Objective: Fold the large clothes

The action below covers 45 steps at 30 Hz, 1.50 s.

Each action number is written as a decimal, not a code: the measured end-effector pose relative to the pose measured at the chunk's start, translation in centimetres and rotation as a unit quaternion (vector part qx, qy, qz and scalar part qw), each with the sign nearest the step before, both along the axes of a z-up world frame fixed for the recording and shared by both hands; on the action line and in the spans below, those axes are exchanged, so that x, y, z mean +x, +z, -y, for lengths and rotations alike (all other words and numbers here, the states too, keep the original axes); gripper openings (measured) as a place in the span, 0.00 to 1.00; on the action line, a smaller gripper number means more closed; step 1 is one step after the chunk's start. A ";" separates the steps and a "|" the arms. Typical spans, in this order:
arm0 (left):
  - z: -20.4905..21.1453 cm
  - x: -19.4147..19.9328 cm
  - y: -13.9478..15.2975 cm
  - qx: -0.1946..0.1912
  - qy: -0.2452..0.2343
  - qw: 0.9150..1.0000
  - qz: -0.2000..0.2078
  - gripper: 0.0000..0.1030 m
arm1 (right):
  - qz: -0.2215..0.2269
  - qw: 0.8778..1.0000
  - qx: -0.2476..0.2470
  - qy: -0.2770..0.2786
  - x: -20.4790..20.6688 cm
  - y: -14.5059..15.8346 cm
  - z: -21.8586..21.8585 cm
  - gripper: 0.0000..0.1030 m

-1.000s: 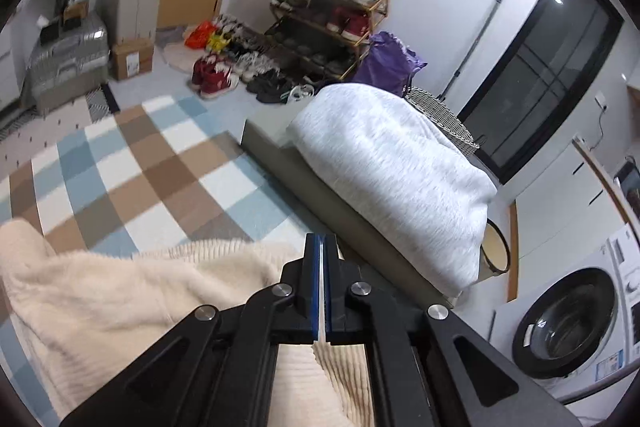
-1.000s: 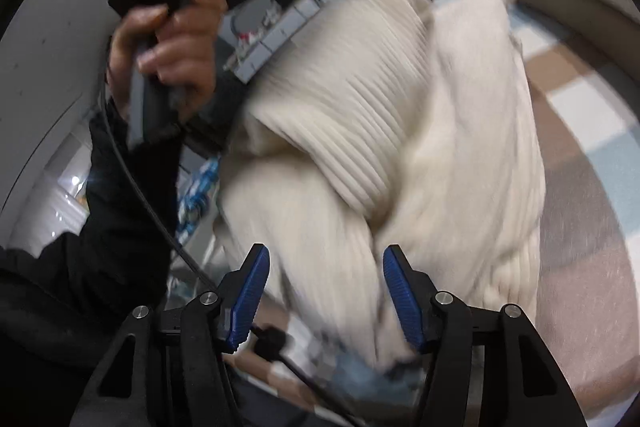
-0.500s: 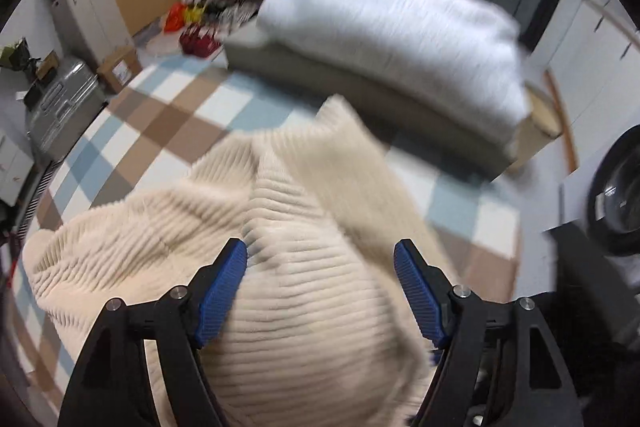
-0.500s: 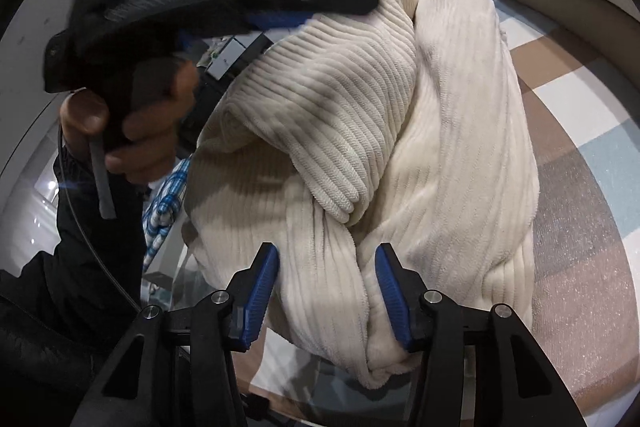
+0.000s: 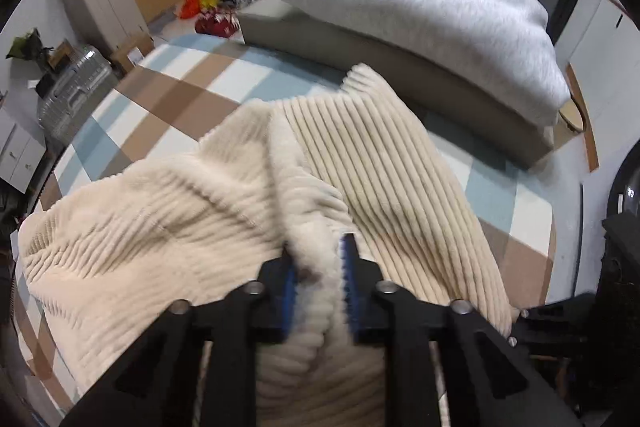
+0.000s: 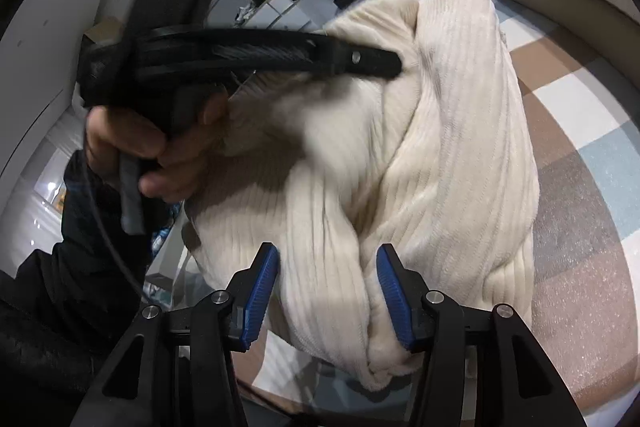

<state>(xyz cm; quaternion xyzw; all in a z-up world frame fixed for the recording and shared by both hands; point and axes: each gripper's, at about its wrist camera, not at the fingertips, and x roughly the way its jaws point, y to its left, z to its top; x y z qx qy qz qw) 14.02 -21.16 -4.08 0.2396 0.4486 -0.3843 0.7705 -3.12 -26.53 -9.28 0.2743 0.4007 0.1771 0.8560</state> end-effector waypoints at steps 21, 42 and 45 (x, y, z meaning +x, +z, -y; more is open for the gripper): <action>-0.7 3.8 2.9 -0.087 0.058 0.994 -0.015 0.00 | 0.009 0.998 -0.058 0.036 -2.2 1.0 -4.1 0.19; -0.8 4.8 2.2 -0.109 0.079 0.991 -0.021 0.00 | 0.003 1.000 -0.007 -0.020 0.0 0.6 -4.0 0.04; -1.1 5.2 2.0 -0.094 0.093 0.991 0.000 0.00 | -0.009 1.000 -0.008 -0.005 -0.3 0.2 -4.5 0.04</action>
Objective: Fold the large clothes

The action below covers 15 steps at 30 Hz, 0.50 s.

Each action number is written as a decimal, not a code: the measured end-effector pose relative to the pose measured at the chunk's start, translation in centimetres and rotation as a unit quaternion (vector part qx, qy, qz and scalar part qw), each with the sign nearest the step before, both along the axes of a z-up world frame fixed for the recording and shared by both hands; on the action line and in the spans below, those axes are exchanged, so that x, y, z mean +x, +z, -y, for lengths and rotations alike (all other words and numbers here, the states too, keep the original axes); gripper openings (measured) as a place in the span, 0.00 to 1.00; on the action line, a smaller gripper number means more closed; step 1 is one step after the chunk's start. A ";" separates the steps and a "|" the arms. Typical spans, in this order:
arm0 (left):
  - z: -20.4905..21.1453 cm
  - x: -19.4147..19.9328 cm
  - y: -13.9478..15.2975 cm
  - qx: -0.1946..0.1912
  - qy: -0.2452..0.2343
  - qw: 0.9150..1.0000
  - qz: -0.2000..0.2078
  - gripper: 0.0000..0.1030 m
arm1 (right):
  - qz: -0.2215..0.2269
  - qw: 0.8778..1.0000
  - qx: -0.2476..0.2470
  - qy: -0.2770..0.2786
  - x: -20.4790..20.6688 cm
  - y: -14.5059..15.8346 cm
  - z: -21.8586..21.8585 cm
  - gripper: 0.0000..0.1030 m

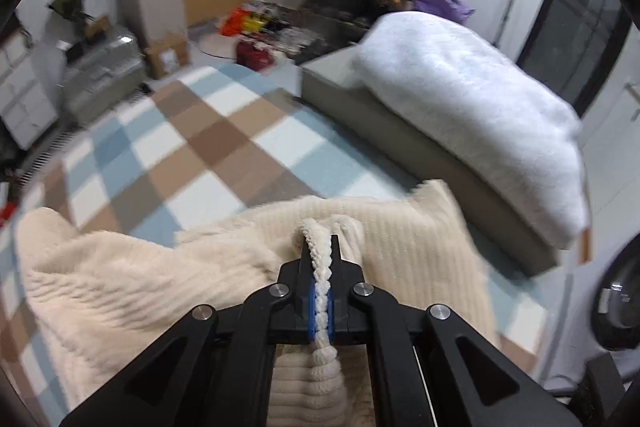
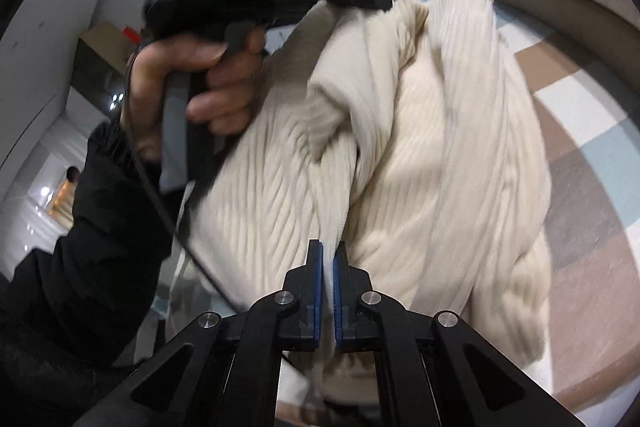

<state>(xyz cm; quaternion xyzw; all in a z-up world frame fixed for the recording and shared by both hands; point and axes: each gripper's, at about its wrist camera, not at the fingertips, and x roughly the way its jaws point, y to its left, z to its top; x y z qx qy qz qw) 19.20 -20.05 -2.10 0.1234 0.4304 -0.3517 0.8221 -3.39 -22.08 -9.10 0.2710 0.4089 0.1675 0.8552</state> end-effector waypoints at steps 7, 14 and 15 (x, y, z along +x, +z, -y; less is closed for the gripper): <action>-0.9 -1.9 2.1 -0.045 -0.036 0.998 -0.015 0.10 | 0.028 1.000 -0.003 -0.012 -0.7 1.8 1.2 0.36; -3.8 -3.9 5.5 -0.086 -0.042 0.995 0.014 0.48 | 0.027 0.998 0.038 -0.047 3.8 2.1 2.0 0.54; -4.4 -4.0 5.5 -0.086 -0.038 0.995 0.015 0.48 | 0.022 0.997 0.046 -0.055 4.4 1.9 2.0 0.55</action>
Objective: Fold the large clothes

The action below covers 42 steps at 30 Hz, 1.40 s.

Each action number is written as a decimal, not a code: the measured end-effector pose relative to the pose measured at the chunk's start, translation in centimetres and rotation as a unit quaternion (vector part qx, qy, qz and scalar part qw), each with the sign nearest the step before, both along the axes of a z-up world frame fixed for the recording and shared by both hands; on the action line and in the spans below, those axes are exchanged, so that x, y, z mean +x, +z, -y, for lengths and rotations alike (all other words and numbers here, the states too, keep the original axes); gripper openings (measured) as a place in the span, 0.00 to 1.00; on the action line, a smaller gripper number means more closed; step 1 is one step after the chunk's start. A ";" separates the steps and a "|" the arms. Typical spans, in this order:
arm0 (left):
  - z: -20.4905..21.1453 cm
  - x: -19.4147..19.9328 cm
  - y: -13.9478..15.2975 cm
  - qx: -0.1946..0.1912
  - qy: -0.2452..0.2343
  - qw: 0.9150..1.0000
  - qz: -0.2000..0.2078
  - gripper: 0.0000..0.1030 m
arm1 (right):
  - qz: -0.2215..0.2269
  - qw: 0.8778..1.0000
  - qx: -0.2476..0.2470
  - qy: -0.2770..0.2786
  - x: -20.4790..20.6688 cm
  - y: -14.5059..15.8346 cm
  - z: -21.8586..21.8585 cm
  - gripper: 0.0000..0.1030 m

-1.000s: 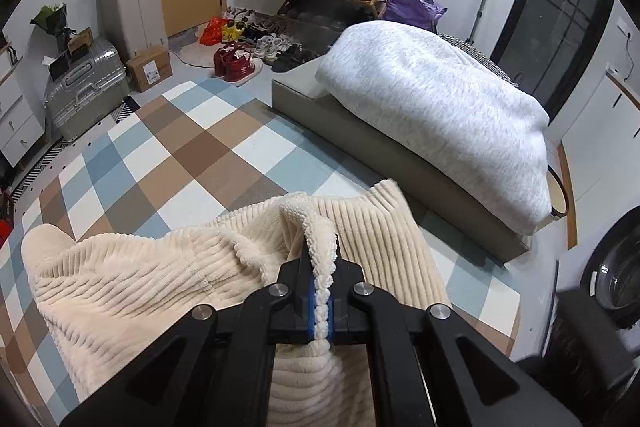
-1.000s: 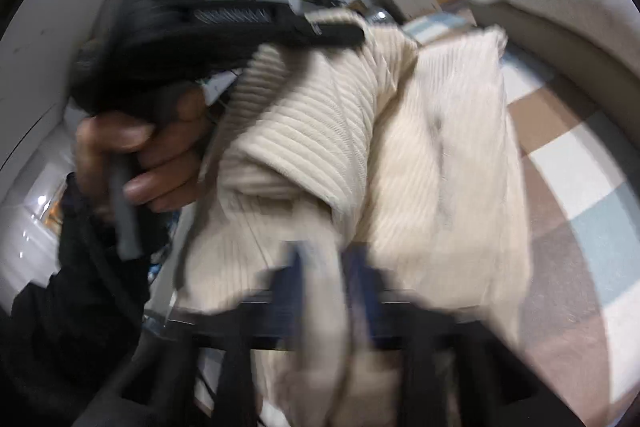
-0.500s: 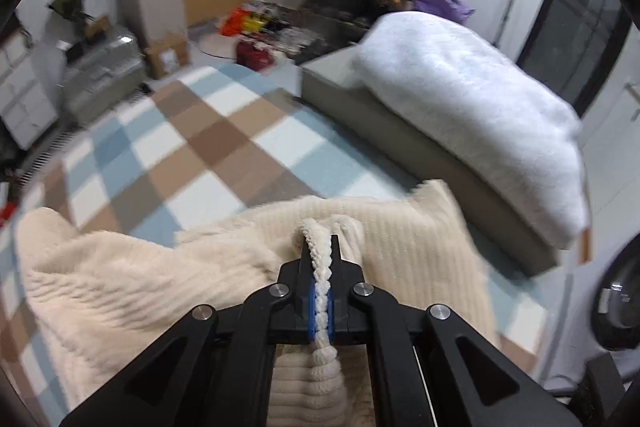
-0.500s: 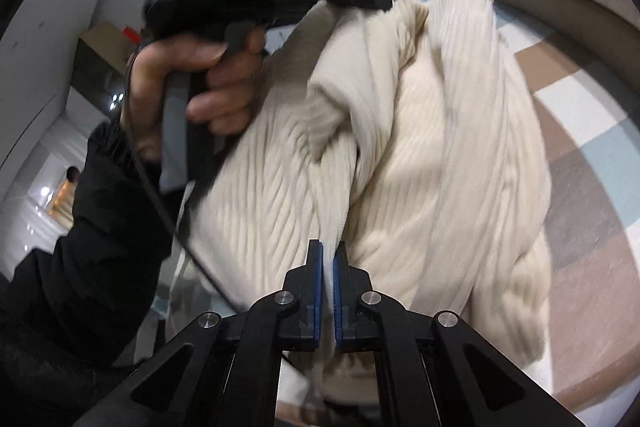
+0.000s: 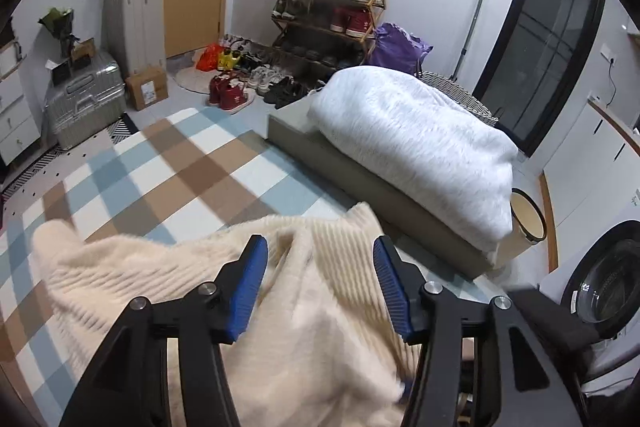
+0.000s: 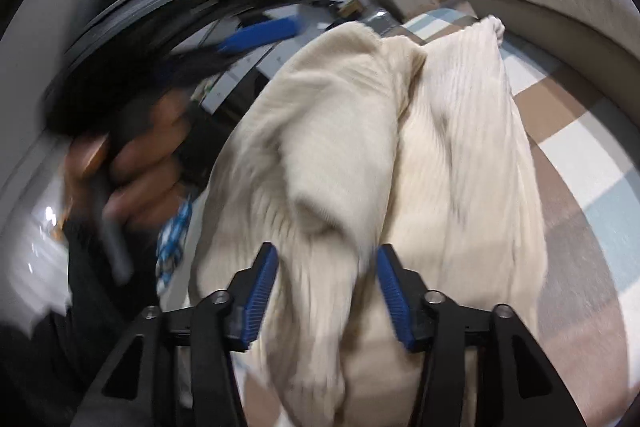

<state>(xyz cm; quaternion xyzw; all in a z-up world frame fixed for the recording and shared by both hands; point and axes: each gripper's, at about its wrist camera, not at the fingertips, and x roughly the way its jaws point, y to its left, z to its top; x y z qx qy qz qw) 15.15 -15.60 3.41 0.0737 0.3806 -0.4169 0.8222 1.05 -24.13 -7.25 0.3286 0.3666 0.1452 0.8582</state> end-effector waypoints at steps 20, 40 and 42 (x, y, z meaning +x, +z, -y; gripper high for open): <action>-6.7 -3.2 -5.6 0.068 0.052 0.996 0.031 0.62 | -0.043 0.999 -0.026 -0.017 0.7 -0.6 4.2 0.21; -0.5 1.3 -8.4 0.244 -0.003 0.968 -0.056 0.73 | -0.098 0.983 -0.153 -0.015 3.2 3.2 -1.7 0.32; -0.8 1.2 -8.6 0.239 -0.003 0.969 -0.057 0.74 | -0.095 0.977 -0.191 -0.022 2.6 4.1 -1.7 0.43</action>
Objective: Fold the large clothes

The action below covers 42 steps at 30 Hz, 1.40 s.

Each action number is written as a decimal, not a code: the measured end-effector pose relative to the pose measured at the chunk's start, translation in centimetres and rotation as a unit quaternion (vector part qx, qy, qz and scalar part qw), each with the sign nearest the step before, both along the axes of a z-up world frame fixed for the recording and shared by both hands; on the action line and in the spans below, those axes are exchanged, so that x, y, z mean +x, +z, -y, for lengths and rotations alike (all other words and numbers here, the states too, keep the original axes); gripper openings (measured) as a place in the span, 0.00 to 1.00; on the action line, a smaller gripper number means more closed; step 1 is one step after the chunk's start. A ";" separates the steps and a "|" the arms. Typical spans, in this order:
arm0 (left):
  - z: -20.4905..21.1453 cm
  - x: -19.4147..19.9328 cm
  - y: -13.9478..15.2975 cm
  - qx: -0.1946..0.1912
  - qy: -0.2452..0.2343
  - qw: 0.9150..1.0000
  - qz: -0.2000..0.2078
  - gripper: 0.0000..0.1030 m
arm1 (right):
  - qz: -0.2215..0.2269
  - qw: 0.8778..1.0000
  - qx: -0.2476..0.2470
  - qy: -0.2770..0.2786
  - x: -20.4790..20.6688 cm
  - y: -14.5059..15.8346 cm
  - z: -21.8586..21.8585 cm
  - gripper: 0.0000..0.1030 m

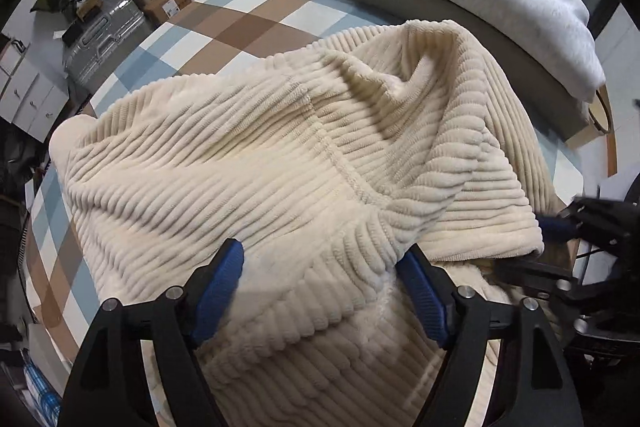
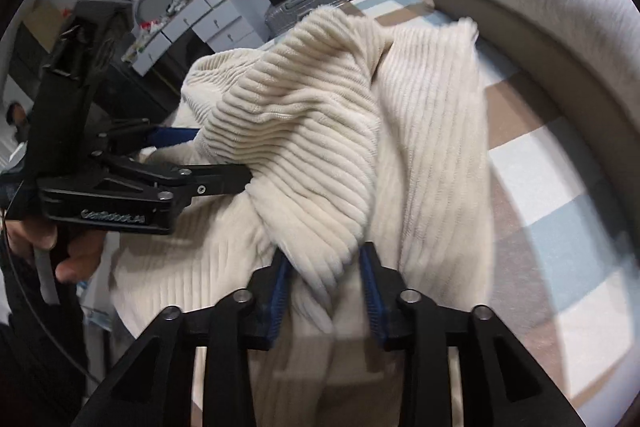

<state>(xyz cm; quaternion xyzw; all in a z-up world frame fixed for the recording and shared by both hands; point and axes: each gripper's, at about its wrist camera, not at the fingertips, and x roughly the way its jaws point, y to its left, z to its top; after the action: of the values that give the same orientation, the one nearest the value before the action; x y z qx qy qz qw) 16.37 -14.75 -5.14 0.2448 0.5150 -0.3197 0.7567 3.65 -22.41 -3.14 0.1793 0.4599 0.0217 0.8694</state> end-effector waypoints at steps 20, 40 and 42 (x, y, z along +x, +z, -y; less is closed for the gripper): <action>-0.1 0.0 0.5 -0.028 -0.007 1.000 -0.002 0.76 | 0.048 0.998 0.017 0.030 1.0 3.2 3.3 0.65; -1.1 -0.2 1.0 -0.050 0.002 0.999 0.001 0.76 | -0.003 0.998 0.059 0.033 6.2 -2.2 2.5 0.57; -1.7 -0.5 1.4 -0.055 0.004 0.998 0.003 0.76 | 0.001 0.998 0.053 0.042 6.1 -2.0 2.2 0.47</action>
<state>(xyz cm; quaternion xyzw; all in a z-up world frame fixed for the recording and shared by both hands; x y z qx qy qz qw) 15.83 -13.06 -3.70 0.2017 0.4958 -0.3434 0.7717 9.79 -24.58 -5.15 0.2057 0.4645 0.0832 0.8573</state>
